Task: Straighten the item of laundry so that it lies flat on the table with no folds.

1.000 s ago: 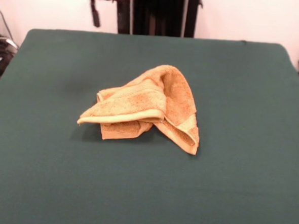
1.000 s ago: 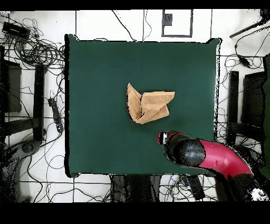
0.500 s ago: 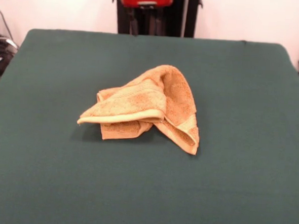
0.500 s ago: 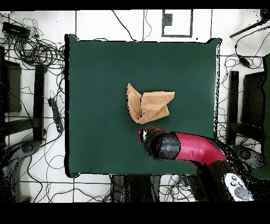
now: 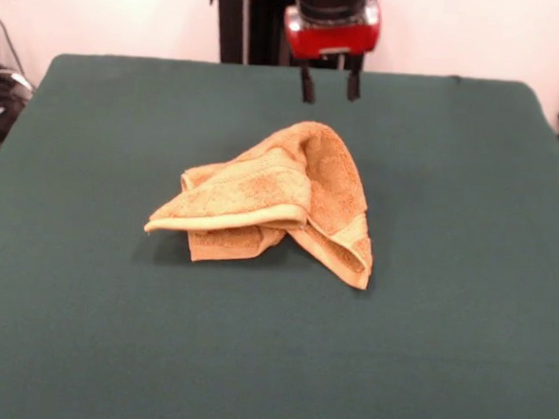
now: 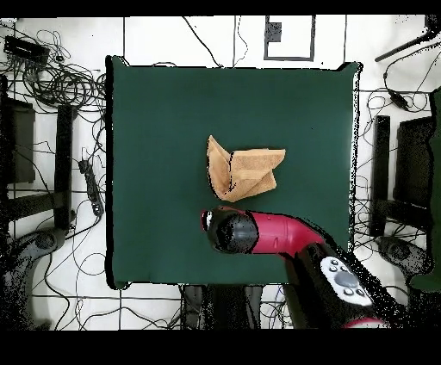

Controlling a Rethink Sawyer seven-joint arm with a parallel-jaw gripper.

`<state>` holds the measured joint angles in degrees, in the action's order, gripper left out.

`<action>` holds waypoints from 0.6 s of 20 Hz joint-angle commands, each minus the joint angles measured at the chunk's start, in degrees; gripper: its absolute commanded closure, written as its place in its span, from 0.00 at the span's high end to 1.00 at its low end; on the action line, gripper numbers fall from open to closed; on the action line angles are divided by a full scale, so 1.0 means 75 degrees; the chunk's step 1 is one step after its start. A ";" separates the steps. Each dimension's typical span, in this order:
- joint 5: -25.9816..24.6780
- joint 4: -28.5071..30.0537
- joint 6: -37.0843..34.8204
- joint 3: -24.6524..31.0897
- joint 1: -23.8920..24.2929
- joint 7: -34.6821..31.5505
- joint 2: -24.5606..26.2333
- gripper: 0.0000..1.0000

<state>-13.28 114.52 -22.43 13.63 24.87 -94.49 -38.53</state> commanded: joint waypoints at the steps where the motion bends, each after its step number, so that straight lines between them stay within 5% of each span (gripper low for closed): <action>1: 0.0788 -0.0720 0.0814 -0.0379 -0.0635 -0.2154 0.1085 1.00; 12: 0.1341 -0.1075 0.0391 -0.0560 -0.0516 -0.1660 0.0988 1.00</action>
<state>-8.11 112.60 -19.03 9.89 22.34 -94.49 -31.56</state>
